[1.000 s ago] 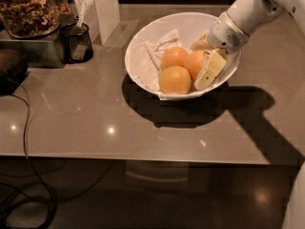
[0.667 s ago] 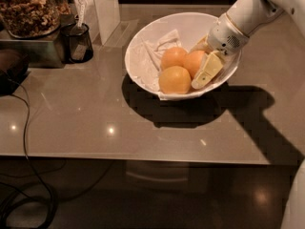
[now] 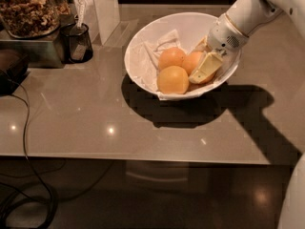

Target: Pick orange from white bowl

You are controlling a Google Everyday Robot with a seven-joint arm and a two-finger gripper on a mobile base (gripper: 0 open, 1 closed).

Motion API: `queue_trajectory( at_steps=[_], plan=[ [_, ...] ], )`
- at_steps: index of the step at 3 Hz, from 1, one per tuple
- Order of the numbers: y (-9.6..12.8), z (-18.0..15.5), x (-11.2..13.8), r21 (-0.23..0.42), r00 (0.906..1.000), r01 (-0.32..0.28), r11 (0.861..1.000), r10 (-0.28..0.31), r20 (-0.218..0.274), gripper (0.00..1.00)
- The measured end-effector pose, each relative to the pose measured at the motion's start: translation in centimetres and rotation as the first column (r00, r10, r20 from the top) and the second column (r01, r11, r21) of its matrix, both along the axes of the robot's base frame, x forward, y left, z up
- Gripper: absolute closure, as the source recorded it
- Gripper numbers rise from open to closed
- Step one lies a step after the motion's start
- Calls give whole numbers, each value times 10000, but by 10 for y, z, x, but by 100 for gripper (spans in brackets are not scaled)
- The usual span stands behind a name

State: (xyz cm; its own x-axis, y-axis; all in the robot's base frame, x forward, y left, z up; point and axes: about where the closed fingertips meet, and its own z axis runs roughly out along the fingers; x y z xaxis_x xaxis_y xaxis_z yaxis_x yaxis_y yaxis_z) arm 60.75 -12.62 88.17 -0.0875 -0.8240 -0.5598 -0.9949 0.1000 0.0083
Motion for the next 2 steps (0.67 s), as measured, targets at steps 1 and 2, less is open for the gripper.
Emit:
queue_trajectory(
  at_steps=[1,2],
  plan=[
    [3,-1,8,-5,10000,26,10000,-26,69,87],
    [3,-1,8,-5,10000,26,10000,-26,69,100]
  ],
)
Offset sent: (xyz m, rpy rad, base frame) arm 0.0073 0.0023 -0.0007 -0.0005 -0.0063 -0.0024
